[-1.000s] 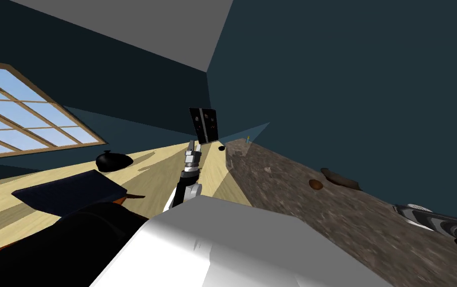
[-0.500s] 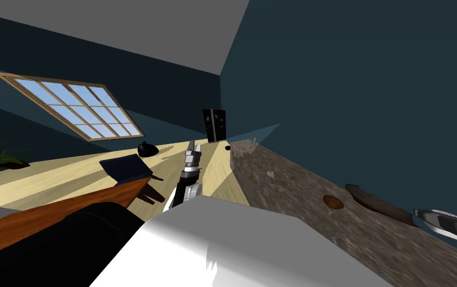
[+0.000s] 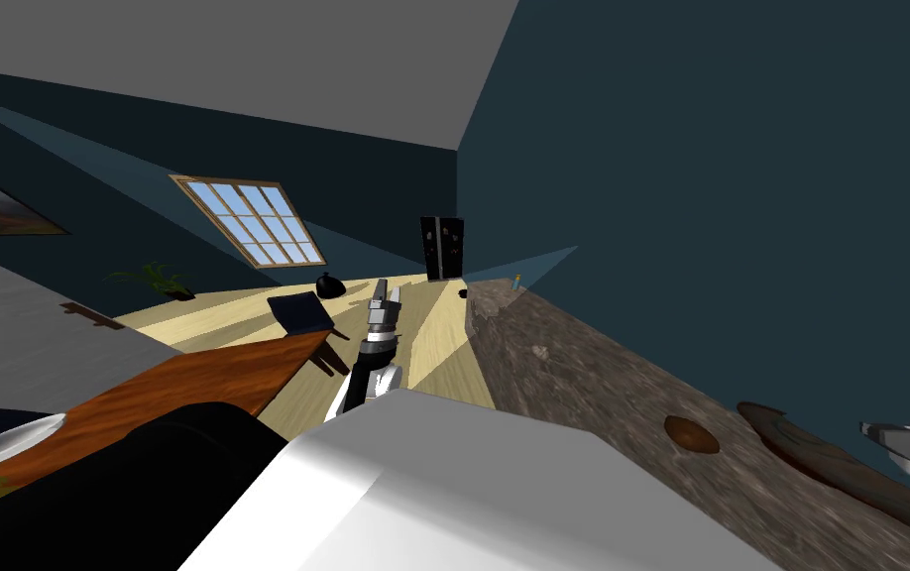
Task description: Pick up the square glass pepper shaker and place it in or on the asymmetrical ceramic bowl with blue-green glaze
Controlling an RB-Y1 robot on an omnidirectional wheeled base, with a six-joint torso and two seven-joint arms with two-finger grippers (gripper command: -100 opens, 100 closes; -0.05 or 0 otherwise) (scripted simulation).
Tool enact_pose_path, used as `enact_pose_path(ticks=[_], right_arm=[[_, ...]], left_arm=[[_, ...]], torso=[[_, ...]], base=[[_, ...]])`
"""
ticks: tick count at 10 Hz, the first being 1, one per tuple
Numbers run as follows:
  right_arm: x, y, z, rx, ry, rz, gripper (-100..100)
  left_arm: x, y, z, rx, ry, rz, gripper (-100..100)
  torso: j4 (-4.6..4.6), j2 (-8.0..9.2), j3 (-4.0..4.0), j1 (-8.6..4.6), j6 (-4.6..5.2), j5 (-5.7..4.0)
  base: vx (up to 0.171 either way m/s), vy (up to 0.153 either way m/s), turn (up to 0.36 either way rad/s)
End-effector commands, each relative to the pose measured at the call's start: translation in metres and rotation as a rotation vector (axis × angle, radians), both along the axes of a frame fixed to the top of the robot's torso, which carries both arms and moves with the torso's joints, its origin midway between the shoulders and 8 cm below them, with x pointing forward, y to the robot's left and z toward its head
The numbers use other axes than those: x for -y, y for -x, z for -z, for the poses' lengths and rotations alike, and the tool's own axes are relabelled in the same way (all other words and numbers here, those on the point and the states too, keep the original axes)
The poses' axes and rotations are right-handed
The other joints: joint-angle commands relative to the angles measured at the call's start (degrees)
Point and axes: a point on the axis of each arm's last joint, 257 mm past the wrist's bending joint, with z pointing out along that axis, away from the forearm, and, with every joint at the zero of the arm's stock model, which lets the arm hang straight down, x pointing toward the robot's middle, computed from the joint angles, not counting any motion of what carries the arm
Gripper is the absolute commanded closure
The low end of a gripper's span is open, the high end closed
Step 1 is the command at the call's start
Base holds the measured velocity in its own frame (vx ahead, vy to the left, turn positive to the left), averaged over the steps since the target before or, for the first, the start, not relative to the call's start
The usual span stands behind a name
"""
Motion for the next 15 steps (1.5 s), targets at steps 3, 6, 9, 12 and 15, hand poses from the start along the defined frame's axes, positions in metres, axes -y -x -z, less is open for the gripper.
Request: enact_pose_path(ticks=[3,6,9,12,15], right_arm=[[0.0,0.0,0.0,0.0,0.0,0.0,-100],[0.0,0.0,0.0,0.0,0.0,0.0,0],[0.009,-0.003,-0.035,0.013,0.012,-0.002,-100],[0.014,-0.006,-0.061,0.021,0.02,-0.004,-100],[0.017,-0.009,-0.087,0.029,0.028,-0.006,-100]], left_arm=[[0.0,0.0,0.0,0.0,0.0,0.0,0],[0.0,0.0,0.0,0.0,0.0,0.0,0],[0.0,0.0,0.0,0.0,0.0,0.0,0],[0.0,0.0,0.0,0.0,0.0,0.0,0],[0.0,0.0,0.0,0.0,0.0,0.0,0]], torso=[[-0.01,-0.05,-0.03,0.29,0.01,0.09],[-0.02,-0.06,-0.04,0.35,0.0,0.1],[0.0,0.0,0.0,0.51,0.0,0.15],[0.01,0.04,0.02,0.52,0.01,0.15],[0.0,0.01,0.01,0.53,0.01,0.15]], base=[[-0.001,-0.007,0.0],[0.0,0.0,0.0],[-0.02,0.035,0.004],[-0.024,0.036,0.003],[-0.016,0.038,0.002]])
